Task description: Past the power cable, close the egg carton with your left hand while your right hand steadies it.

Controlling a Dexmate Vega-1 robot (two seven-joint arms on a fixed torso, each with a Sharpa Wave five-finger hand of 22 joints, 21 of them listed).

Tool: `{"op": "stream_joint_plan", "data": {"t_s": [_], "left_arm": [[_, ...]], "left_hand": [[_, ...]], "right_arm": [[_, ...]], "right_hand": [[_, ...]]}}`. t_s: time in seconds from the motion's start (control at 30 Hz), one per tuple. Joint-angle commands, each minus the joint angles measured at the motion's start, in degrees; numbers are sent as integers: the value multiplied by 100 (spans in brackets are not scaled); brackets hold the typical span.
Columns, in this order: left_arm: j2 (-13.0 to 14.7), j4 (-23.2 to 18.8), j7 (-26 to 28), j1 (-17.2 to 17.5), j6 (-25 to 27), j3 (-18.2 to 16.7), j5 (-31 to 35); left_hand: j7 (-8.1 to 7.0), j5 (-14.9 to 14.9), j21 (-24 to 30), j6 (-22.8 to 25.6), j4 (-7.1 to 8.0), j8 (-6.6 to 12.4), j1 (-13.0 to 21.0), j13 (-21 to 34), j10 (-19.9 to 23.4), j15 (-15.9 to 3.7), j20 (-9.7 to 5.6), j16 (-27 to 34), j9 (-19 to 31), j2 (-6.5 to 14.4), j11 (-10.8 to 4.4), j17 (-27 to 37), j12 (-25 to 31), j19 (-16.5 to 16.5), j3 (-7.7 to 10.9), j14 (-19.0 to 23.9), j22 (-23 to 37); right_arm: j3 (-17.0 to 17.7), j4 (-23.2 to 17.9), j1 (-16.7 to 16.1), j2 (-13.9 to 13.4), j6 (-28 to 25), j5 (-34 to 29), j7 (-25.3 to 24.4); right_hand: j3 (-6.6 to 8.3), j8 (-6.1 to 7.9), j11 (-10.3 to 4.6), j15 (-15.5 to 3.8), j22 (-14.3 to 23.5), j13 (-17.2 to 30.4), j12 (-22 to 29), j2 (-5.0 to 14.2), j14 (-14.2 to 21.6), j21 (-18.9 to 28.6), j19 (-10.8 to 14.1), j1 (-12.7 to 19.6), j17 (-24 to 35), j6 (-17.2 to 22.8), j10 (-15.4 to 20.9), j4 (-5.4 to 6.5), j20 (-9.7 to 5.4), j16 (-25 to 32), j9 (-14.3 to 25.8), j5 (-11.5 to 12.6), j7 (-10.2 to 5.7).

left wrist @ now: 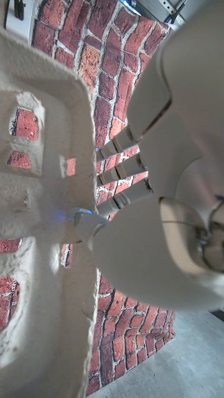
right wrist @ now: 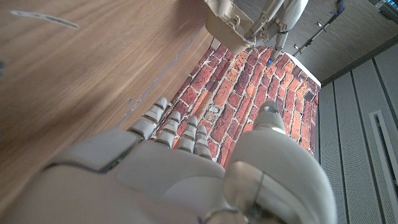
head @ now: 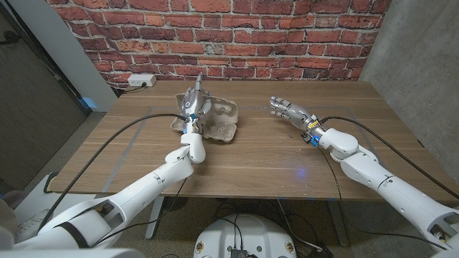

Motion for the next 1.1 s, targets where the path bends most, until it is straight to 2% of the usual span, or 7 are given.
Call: {"op": "stream_joint_plan", "data": {"t_s": [0.03,0.13,0.23,0.77,0.87,1.07,1.1], "left_arm": [[-46,169,182,15,-152,-27,7],[-75,208,181,1,-176,-32,-26],[-97,233,164,-10,-197,-22,-48],[-206,249,117,-51,-91,-10,-121],[-211,200,122,-29,-30,-16,-124],[-195,200,101,-30,-29,-33,-160],[-200,214,104,-39,-27,-31,-160]], "left_hand": [[-45,-13,16,29,40,24,-18,17,-54,-970,-43,-8,29,46,-5,25,24,30,27,-17,23],[-48,-13,18,39,48,23,-21,27,-71,-969,-44,-9,31,49,-6,32,33,33,30,-10,24],[-57,-12,21,59,49,27,-18,36,-80,-975,-53,-11,32,52,-6,38,41,39,34,-7,25],[-106,-8,36,207,45,52,-5,99,-93,-1001,-28,21,36,27,-4,80,125,67,36,136,31],[-105,-7,36,223,44,53,-4,108,-92,-996,-21,18,36,22,-3,85,138,68,36,140,32],[-122,-3,38,270,39,59,2,128,-94,-994,-21,10,37,12,-3,94,167,71,39,153,33],[-116,-3,39,273,39,59,2,130,-93,-993,-20,8,37,11,-3,94,170,71,40,155,33]], "right_arm": [[-86,-271,-23,-163,-260,-218,-86],[-104,-322,-39,-192,-285,-245,-81],[-123,-409,-53,-245,-328,-313,-100],[-154,-663,-105,-400,-352,-561,-168],[-170,-621,-112,-395,-306,-500,-64],[-201,-544,-104,-369,-162,-426,121],[-212,-537,-95,-362,-154,-409,162]], "right_hand": [[23,27,88,-150,19,17,14,-18,-13,-1,2,91,16,-42,-19,-30,53,0,20,3,13],[21,32,109,-128,20,17,11,-31,-24,-3,-10,96,17,-32,-30,-24,68,-1,19,-3,23],[24,190,203,-109,24,22,33,-59,-50,12,-25,112,27,430,-22,32,69,15,26,-36,-115],[53,233,176,-116,25,26,54,-43,-51,21,-34,164,28,622,-1,51,47,28,40,-48,-129],[75,364,163,-120,25,30,94,-37,-36,31,-34,203,29,1047,76,67,49,38,62,-56,-244],[159,636,5,-208,31,31,156,60,-53,37,-67,298,31,2034,227,104,-24,37,90,-63,-879],[166,659,-6,-213,31,30,158,68,-53,36,-73,306,30,2117,233,105,-27,37,91,-63,-886]]}}
